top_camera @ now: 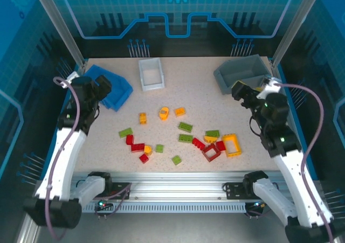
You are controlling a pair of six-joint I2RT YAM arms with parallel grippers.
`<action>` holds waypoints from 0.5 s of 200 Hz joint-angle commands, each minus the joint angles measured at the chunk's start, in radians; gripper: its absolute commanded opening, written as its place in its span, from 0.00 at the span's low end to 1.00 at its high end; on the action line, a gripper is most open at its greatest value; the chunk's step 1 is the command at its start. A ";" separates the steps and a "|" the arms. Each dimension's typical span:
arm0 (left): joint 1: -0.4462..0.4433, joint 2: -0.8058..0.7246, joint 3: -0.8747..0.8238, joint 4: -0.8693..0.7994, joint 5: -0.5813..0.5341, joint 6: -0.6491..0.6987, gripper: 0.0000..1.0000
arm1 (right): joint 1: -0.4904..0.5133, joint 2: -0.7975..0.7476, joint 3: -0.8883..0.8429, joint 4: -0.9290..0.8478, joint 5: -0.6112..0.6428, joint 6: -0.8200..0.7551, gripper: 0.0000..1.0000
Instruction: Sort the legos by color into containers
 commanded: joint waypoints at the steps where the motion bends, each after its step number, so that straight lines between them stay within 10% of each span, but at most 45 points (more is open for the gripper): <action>1: 0.096 0.133 0.047 -0.254 0.194 -0.107 0.98 | 0.085 0.112 0.101 -0.274 -0.062 0.042 0.85; 100: 0.250 0.667 0.304 -0.161 0.251 0.003 0.82 | 0.247 0.334 0.169 -0.205 -0.172 -0.005 0.89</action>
